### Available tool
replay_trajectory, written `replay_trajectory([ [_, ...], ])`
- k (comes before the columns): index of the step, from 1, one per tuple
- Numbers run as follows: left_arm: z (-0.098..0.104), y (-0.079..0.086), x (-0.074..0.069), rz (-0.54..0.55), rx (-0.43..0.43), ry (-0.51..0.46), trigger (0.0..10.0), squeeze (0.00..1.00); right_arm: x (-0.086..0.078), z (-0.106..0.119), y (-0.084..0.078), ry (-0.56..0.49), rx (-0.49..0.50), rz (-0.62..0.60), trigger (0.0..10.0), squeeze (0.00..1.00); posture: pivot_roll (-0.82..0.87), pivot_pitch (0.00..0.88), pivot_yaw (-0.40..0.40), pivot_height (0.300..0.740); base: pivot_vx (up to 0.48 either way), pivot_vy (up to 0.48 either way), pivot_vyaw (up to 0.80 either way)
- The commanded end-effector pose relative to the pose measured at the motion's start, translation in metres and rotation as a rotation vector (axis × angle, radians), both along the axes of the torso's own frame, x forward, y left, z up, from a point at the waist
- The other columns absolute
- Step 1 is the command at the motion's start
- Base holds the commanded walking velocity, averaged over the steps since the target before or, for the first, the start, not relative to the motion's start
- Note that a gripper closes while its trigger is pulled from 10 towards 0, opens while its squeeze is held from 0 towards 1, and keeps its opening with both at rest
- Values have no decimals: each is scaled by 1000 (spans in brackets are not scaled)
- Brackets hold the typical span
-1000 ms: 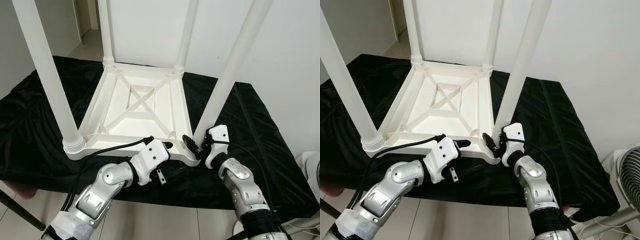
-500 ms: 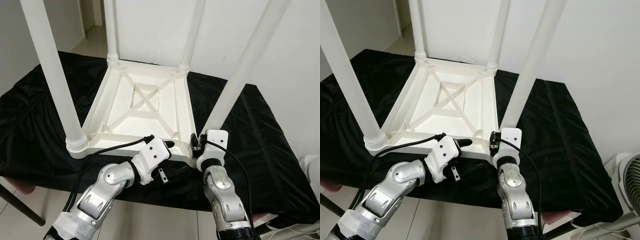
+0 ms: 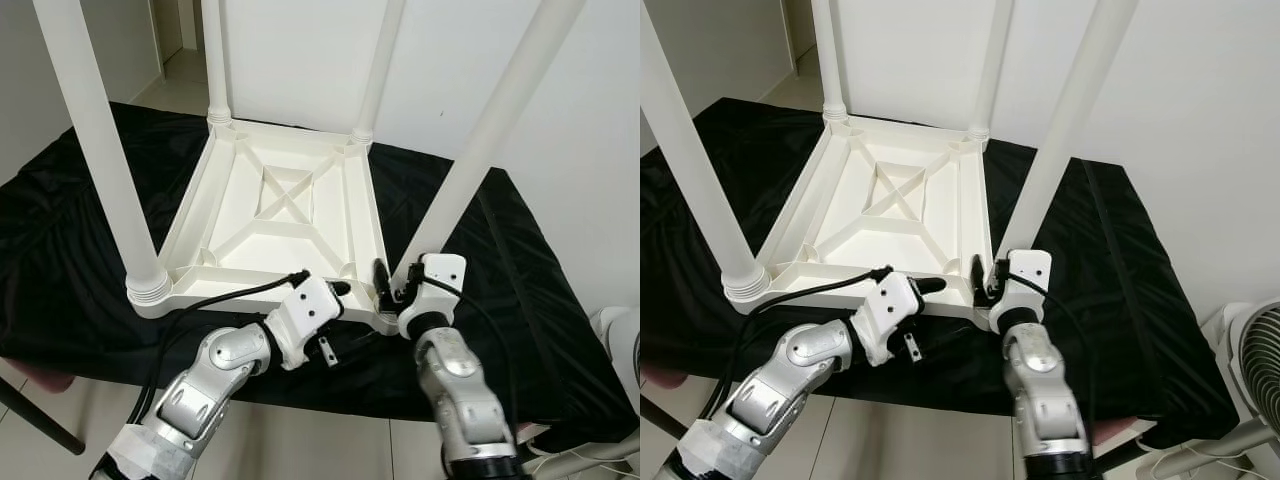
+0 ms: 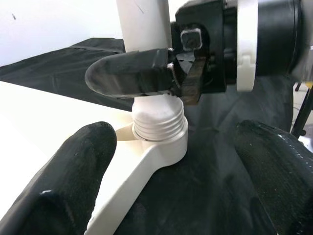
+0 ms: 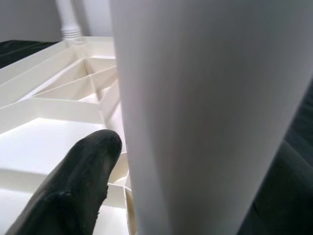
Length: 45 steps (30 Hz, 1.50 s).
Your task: Building children table
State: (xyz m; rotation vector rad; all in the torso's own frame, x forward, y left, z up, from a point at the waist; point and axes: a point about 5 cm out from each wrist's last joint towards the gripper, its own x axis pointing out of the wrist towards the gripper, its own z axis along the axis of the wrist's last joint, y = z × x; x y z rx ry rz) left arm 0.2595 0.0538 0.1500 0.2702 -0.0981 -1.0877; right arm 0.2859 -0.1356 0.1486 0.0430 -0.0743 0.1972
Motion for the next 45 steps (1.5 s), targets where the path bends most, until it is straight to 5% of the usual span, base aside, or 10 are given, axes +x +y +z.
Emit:
replay_trajectory([
  [1,-2,-3,-4,-45,12,12,10000,0,0,2,-4,13,-21,110,10000,0,-61,0,-106,740,0,0,0],
  [19,-1,-3,-3,-52,16,9,10000,0,19,-29,0,136,-233,573,9608,0,-52,0,-94,740,0,0,0],
  [21,-1,-3,-3,-51,15,9,10000,0,20,-30,1,146,-233,593,5059,0,-51,0,-95,740,0,0,0],
  [22,-1,-3,-2,-50,15,8,10000,0,22,-31,-1,149,-237,600,392,0,-51,0,-95,740,0,0,0],
  [24,0,-3,-2,-50,14,7,10000,0,24,-32,-4,159,-243,605,0,0,-51,0,-95,740,0,0,0],
  [32,0,-3,-1,-46,14,6,10000,0,25,-36,-11,162,-236,615,0,0,-52,0,-93,740,0,0,0],
  [33,1,-3,-1,-45,14,6,10000,0,24,-37,-11,157,-234,605,4588,0,-53,0,-94,740,0,0,0],
  [34,1,-3,-1,-45,14,6,10000,0,24,-37,-11,157,-234,605,4588,0,-53,0,-94,740,0,0,0],
  [35,1,-2,-1,-45,14,7,10000,0,24,-36,-10,154,-224,596,10000,0,-53,0,-94,740,0,0,0],
  [45,-1,-4,-3,-49,11,13,10000,0,25,-34,4,120,-114,318,10000,0,-56,0,-96,740,0,0,0],
])
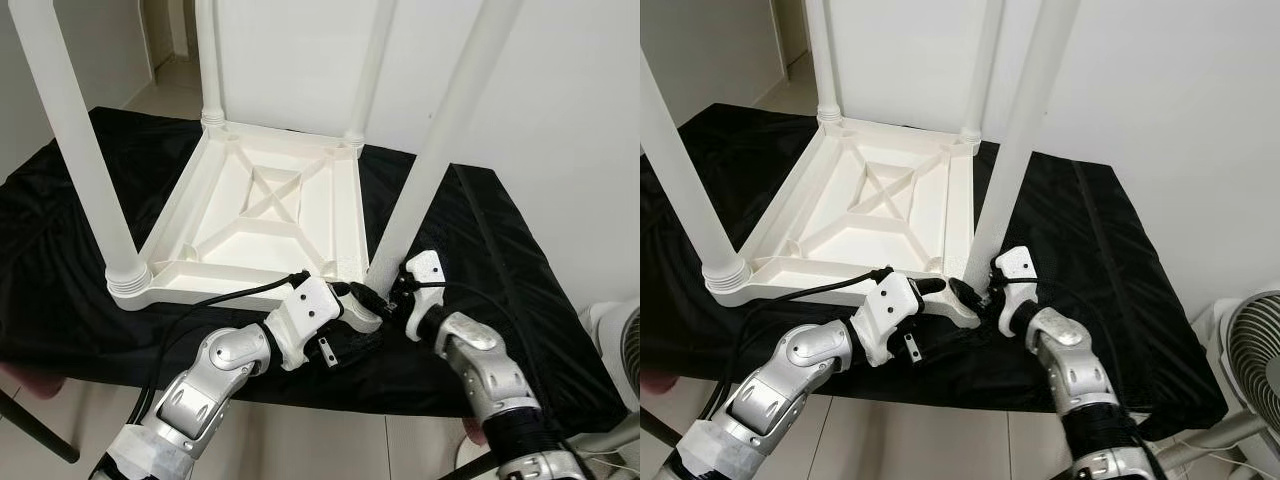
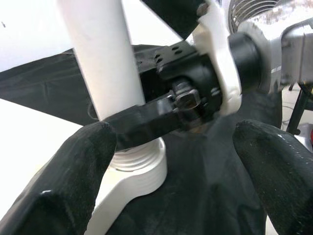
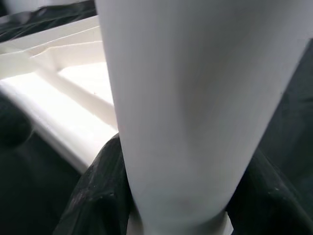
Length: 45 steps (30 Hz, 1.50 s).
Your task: Building children table
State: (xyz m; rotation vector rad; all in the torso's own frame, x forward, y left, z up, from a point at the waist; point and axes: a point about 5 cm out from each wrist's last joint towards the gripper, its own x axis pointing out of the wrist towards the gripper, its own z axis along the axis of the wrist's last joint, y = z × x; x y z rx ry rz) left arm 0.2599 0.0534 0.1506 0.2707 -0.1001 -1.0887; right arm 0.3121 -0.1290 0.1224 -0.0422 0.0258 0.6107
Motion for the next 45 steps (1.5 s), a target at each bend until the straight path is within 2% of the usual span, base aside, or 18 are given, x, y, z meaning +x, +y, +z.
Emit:
replay_trajectory([
  [1,-1,-4,-3,-47,11,14,10000,0,-1,-7,-2,33,-17,-96,10000,0,-56,0,-96,740,0,0,0],
  [6,-4,-2,-5,-45,15,23,10000,0,-7,-8,-3,64,11,-401,10000,0,-60,0,-95,740,0,0,0],
  [7,-4,-2,-5,-45,15,23,10000,0,-7,-8,-3,64,11,-401,10000,0,-60,0,-95,740,0,0,0],
  [9,-5,-1,-5,-44,15,27,10000,0,-15,-10,-3,69,0,-523,10000,0,-63,0,-92,740,0,0,0],
  [12,-5,-1,-6,-44,15,28,10000,0,-17,-10,-2,64,-4,-553,10000,0,-63,0,-92,740,0,0,0],
  [15,-6,0,-5,-36,18,35,10000,0,-34,-20,9,120,2,-624,10000,0,-68,0,-90,740,0,0,0],
  [17,-7,1,-4,-32,18,38,10000,0,-37,-20,10,121,13,-646,10000,0,-74,0,-88,740,0,0,0],
  [27,-7,1,-5,-35,20,38,10000,0,-37,-13,-3,91,-30,-733,10000,0,-72,0,-94,740,0,0,0],
  [28,-7,2,-5,-34,20,39,10000,0,-36,-11,-3,81,-15,-718,10000,1000,-72,0,-94,740,0,0,0],
  [31,-7,2,-5,-33,20,39,10000,0,-36,-11,-2,80,-9,-716,10000,1000,-72,0,-94,740,0,0,0],
  [32,-7,1,-5,-31,18,39,10000,0,-34,-6,-1,77,59,-662,10000,1000,-69,0,-98,740,0,0,0],
  [34,-7,1,-5,-30,17,38,10000,0,-34,-4,0,79,86,-631,10000,1000,-69,0,-98,740,0,0,0],
  [35,-7,1,-5,-30,17,38,10000,0,-34,-3,0,88,110,-607,10000,804,-70,0,-99,740,0,0,0],
  [36,-7,1,-5,-29,17,35,10000,0,-34,-4,-3,102,118,-536,10000,0,-65,0,-100,740,0,0,0],
  [37,-7,1,-5,-29,17,35,10000,0,-34,-4,-3,102,118,-536,10000,0,-65,0,-100,740,0,0,0],
  [38,-6,1,-4,-28,17,33,10000,0,-34,-5,-5,109,103,-446,10000,0,-65,0,-98,740,0,0,0],
  [42,-6,1,-4,-28,18,31,10000,0,-34,-5,-10,98,60,-331,10000,0,-65,0,-98,740,0,0,0],
  [45,-6,1,-4,-33,22,31,10000,0,-28,-2,-19,55,-19,-226,10000,0,-68,0,-93,740,0,0,0],
])
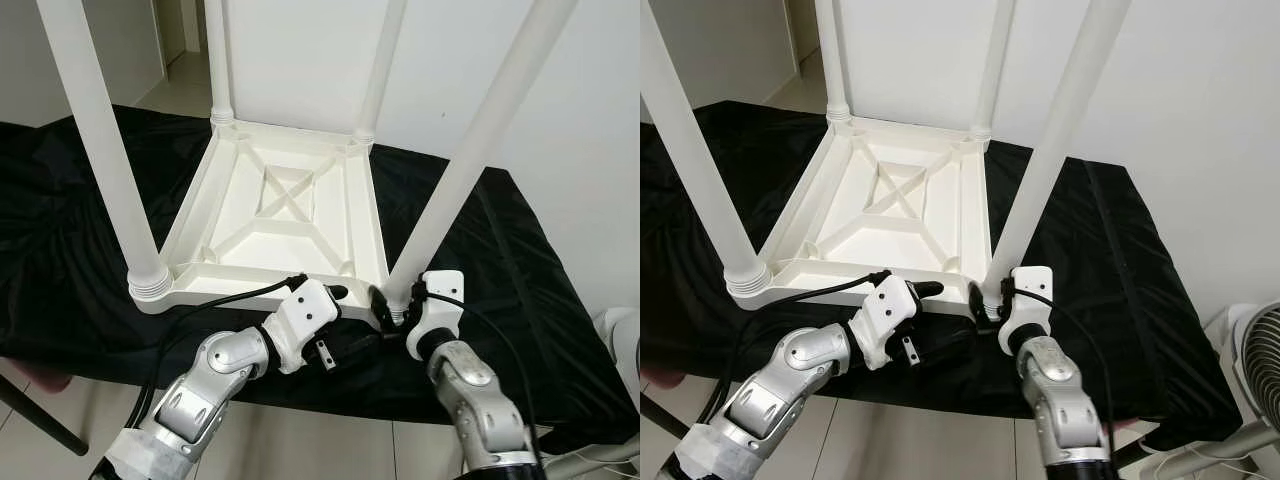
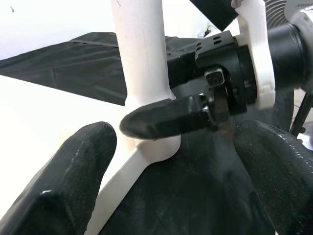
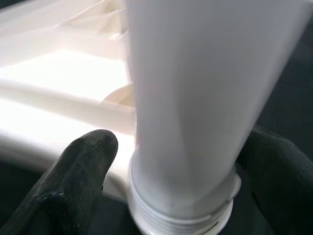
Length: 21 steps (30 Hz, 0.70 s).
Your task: Building children table
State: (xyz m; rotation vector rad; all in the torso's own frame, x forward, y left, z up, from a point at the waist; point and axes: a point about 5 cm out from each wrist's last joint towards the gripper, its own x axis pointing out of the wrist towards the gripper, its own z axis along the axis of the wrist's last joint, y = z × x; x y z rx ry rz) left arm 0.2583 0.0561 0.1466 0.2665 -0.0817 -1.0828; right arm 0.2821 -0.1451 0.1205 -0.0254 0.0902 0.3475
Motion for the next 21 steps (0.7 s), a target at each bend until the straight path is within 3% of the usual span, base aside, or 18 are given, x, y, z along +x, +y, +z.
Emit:
replay_trajectory([
  [1,-2,-1,-2,-41,17,15,10000,0,2,0,-3,-3,-12,39,10000,0,-68,0,-93,740,0,0,0],
  [6,-2,-2,-2,-53,23,11,10000,0,17,5,-10,-50,-130,194,10000,0,-64,0,-83,740,0,0,0],
  [12,-1,-3,-1,-55,23,6,10000,0,24,6,-9,-40,-163,258,10000,0,-58,0,-86,740,0,0,0],
  [13,0,-4,-1,-54,21,4,10000,0,26,5,-9,-36,-174,277,8353,0,-55,0,-89,740,0,0,0],
  [14,0,-4,0,-54,19,3,10000,0,27,4,-9,-35,-183,293,2000,0,-55,0,-89,740,0,0,0],
  [15,0,-4,0,-54,19,3,10000,0,27,4,-9,-35,-183,293,2000,0,-55,0,-89,740,0,0,0],
  [16,0,-5,-1,-53,17,2,10000,0,28,3,-10,-27,-184,302,0,0,-55,0,-89,740,0,0,0],
  [21,1,-6,-2,-54,13,1,10000,0,26,-1,-11,-9,-174,330,0,0,-54,0,-90,740,0,0,0],
])
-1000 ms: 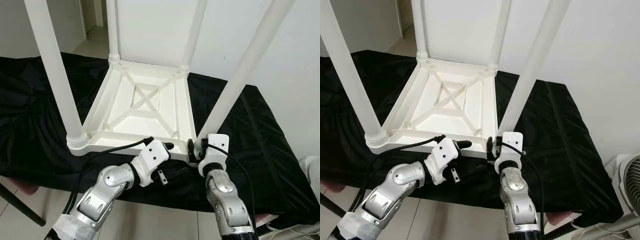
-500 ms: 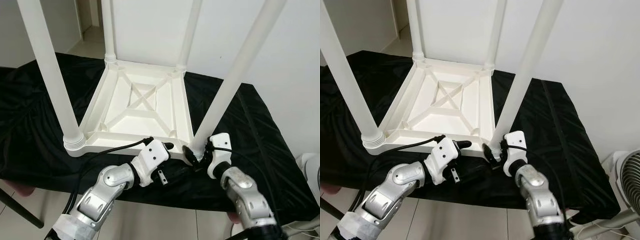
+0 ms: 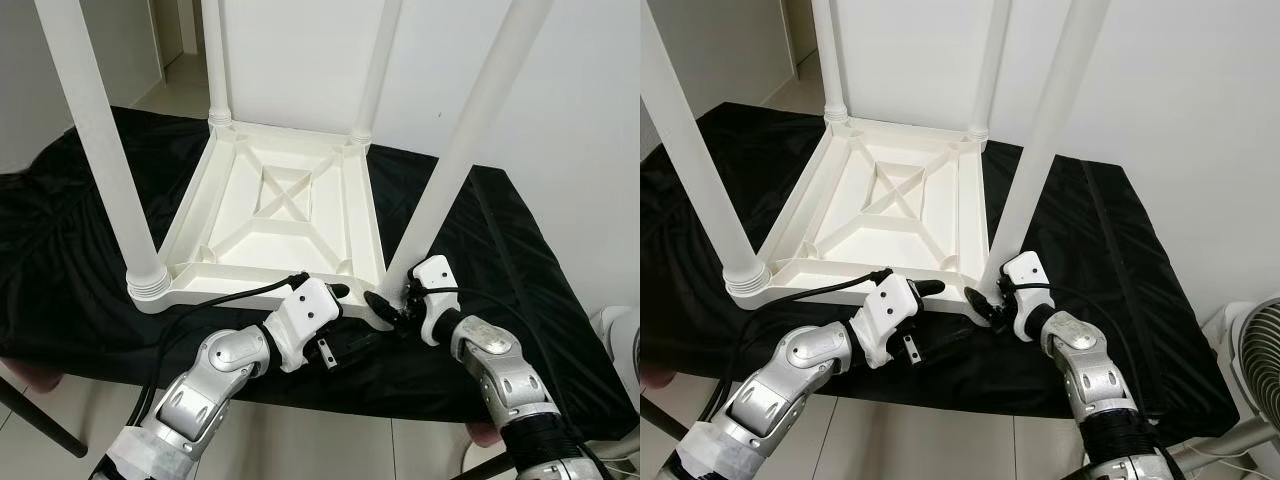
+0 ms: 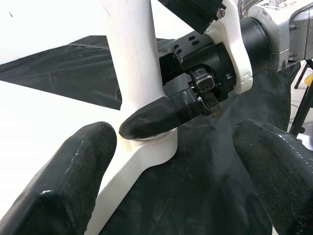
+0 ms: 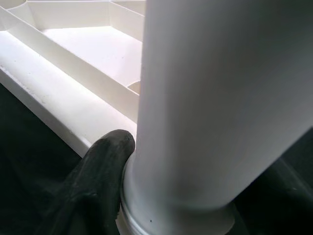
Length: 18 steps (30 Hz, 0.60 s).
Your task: Building children table
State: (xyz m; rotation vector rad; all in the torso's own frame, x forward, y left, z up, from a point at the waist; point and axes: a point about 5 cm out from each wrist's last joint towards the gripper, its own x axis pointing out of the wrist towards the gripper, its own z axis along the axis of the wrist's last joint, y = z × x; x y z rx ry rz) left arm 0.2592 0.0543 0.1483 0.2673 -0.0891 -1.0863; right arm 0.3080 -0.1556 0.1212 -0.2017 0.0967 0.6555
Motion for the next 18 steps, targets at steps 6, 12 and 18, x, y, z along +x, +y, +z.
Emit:
replay_trajectory([
  [6,1,-4,-4,-47,4,6,10000,0,-7,-10,-3,36,1,51,0,0,-62,0,-87,740,0,0,0],
  [12,-1,-3,-6,-55,14,14,10000,0,-7,-3,-6,11,44,-51,10000,0,-68,0,-82,740,0,0,0],
  [18,0,-3,-7,-57,14,15,10000,0,-7,6,-2,-36,64,-165,10000,0,-70,0,-81,740,0,0,0],
])
